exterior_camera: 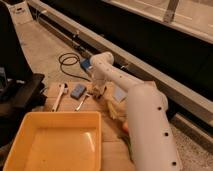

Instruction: Wipe table surface with eraser

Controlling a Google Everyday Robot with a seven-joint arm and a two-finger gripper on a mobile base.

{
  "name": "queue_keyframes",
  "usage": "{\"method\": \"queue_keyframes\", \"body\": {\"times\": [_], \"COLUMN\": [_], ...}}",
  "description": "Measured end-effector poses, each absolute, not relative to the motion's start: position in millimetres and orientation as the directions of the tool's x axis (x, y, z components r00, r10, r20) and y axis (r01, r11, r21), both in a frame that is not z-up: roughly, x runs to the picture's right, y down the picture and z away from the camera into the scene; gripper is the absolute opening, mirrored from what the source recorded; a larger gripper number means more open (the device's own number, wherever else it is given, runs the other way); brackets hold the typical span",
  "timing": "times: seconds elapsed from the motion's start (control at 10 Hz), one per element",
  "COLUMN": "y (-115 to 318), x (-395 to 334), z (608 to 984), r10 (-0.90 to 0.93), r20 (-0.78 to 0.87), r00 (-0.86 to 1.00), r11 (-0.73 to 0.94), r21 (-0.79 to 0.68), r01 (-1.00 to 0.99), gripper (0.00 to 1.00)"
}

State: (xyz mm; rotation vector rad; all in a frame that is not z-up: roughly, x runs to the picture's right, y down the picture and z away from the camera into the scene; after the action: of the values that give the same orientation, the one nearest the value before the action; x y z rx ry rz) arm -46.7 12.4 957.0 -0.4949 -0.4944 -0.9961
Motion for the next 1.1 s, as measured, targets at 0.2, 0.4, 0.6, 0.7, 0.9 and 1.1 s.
{"method": "queue_keyframes", "body": {"times": [0.2,0.4,0.6,0.7,0.9,1.1], "y": [24,32,40,40,35,17], "x": [-53,-49,-33,-18,-7,-5], "z": [949,943,940,941,945,953], "r10": [-0.659,-0.652,-0.635,-0.628,-0.625,-0.646], "r20": [0.607,0.605,0.596,0.582,0.562,0.538], "r00": [0.444,0.458,0.492,0.517,0.543,0.541], "r11": [0.442,0.440,0.442,0.450,0.458,0.458], "r21": [-0.165,-0.190,-0.242,-0.271,-0.299,-0.294], "r01": [0.881,0.878,0.864,0.851,0.837,0.839], "gripper": [0.02,0.02,0.02,0.02,0.02,0.02]}}
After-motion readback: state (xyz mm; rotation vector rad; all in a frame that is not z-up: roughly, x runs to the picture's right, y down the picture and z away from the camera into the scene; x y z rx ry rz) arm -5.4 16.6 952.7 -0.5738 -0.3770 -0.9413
